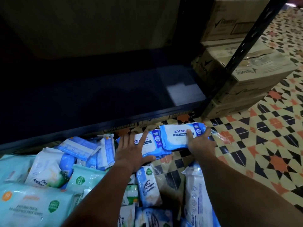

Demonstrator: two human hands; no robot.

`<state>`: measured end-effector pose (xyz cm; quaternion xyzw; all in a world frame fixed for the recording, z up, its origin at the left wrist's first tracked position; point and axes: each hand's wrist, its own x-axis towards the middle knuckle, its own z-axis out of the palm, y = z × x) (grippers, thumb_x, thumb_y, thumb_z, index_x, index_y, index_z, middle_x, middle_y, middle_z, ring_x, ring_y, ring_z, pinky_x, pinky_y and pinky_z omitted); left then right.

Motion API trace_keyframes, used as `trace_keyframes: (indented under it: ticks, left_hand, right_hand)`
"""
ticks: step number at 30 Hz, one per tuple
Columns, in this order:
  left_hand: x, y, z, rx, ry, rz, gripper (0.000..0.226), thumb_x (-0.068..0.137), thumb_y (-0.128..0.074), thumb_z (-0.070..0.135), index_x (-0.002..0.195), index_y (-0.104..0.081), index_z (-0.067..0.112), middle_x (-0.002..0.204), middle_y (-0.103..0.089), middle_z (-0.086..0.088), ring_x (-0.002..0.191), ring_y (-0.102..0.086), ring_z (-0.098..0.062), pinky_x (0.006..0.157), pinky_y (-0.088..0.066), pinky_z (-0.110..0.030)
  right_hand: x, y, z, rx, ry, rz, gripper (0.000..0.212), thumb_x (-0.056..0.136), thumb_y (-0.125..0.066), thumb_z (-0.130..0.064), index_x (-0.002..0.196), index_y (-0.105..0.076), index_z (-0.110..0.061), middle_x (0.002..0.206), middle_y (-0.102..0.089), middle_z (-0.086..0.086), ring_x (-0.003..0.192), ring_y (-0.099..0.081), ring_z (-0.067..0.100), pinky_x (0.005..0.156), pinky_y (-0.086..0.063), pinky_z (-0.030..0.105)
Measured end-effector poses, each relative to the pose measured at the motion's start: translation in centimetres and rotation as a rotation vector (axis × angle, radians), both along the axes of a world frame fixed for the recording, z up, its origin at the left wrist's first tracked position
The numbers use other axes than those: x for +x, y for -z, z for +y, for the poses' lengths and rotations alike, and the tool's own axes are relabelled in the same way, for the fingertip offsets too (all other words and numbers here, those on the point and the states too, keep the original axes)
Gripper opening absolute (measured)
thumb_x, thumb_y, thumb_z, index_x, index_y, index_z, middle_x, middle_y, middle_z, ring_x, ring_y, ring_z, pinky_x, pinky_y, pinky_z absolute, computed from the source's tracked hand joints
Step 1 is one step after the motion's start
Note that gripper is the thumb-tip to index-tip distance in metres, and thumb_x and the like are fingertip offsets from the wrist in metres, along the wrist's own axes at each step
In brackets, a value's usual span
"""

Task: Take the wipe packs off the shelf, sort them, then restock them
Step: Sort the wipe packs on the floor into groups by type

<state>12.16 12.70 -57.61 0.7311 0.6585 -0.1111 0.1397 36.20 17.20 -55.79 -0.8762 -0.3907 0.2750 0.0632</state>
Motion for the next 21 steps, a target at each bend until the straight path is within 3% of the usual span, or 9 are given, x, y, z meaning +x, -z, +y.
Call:
trace_keyframes:
  ticks: [2,4,5,6,8,10,13,17,21]
  left_hand:
    - [0.3,-0.2,0.2,-0.026,-0.006,-0.022,0.11,0.076,-0.03,0.094,0.152,0.029,0.04,0.163,-0.007,-0.015,0.148,-0.005,-0.039,0.122,-0.003,-0.054]
    - [0.4,-0.4,0.4,-0.039,0.004,-0.075,0.112,0.079,-0.039,0.089,0.154,0.026,0.038,0.165,0.001,-0.014,0.151,0.006,-0.037,0.121,0.009,-0.055]
    - [0.4,-0.5,0.5,-0.042,0.008,-0.113,0.113,0.08,-0.044,0.087,0.154,0.026,0.038,0.166,0.003,-0.013,0.152,0.01,-0.035,0.12,0.013,-0.055]
    - [0.4,-0.5,0.5,-0.043,0.013,-0.147,0.114,0.08,-0.047,0.085,0.154,0.026,0.038,0.166,0.004,-0.012,0.152,0.011,-0.033,0.12,0.015,-0.054]
    - [0.2,-0.2,0.5,-0.035,0.025,-0.171,0.114,0.08,-0.048,0.084,0.153,0.027,0.038,0.166,0.002,-0.01,0.153,0.01,-0.032,0.121,0.014,-0.053]
    - [0.1,-0.1,0.4,-0.021,0.03,-0.159,0.112,0.082,-0.045,0.084,0.153,0.027,0.038,0.166,0.001,-0.01,0.152,0.009,-0.032,0.121,0.013,-0.054]
    - [0.1,0.0,0.4,-0.039,0.026,-0.15,0.109,0.083,-0.043,0.084,0.153,0.028,0.038,0.167,0.006,-0.009,0.153,0.012,-0.032,0.121,0.014,-0.054]
    - [0.4,-0.1,0.5,-0.065,0.032,-0.097,0.109,0.085,-0.042,0.083,0.152,0.03,0.036,0.167,0.01,-0.01,0.152,0.014,-0.034,0.12,0.013,-0.057]
    - [0.9,-0.6,0.5,-0.084,0.018,-0.039,0.109,0.086,-0.042,0.081,0.152,0.031,0.035,0.167,0.014,-0.011,0.152,0.017,-0.034,0.12,0.013,-0.057]
  right_hand:
    - [0.2,-1.1,-1.0,0.165,-0.277,-0.269,0.082,0.093,-0.048,-0.066,0.156,-0.013,-0.028,0.145,-0.034,0.024,0.13,-0.044,0.039,0.102,-0.046,0.051]
    - [-0.1,-1.7,-0.8,0.129,-0.626,-0.2,0.084,0.09,-0.06,-0.057,0.157,-0.011,-0.041,0.16,-0.015,0.015,0.147,-0.018,0.039,0.115,-0.026,0.06]
    - [-0.5,-1.6,-0.5,0.014,-0.761,-0.114,0.091,0.088,-0.064,-0.051,0.156,-0.005,-0.048,0.166,0.0,0.008,0.152,0.0,0.035,0.118,-0.011,0.065]
    - [-0.9,-1.3,-0.1,-0.089,-0.842,-0.057,0.098,0.086,-0.067,-0.045,0.154,0.002,-0.053,0.167,0.012,0.001,0.153,0.014,0.032,0.117,0.001,0.068]
    - [-1.3,-0.5,0.4,-0.151,-0.885,-0.047,0.107,0.083,-0.071,-0.034,0.153,0.008,-0.055,0.166,0.022,-0.004,0.151,0.026,0.029,0.114,0.01,0.072]
    - [-1.3,0.0,0.3,-0.088,-0.887,-0.117,0.111,0.08,-0.072,-0.028,0.153,0.006,-0.056,0.166,0.017,-0.005,0.151,0.024,0.029,0.111,0.008,0.076]
    - [-0.9,0.7,0.1,-0.062,-0.93,-0.218,0.116,0.077,-0.078,-0.036,0.151,0.008,-0.058,0.166,0.014,-0.006,0.152,0.022,0.028,0.108,0.004,0.08]
    - [-1.7,1.0,-0.8,-0.106,-0.995,-0.323,0.117,0.085,-0.068,-0.06,0.141,0.035,-0.056,0.161,0.035,-0.001,0.146,0.035,0.036,0.106,0.001,0.084]
    - [-2.4,0.4,-0.9,-0.161,-0.993,-0.283,0.113,0.086,-0.063,-0.064,0.142,0.034,-0.055,0.158,0.042,-0.001,0.144,0.037,0.037,0.107,-0.001,0.083]
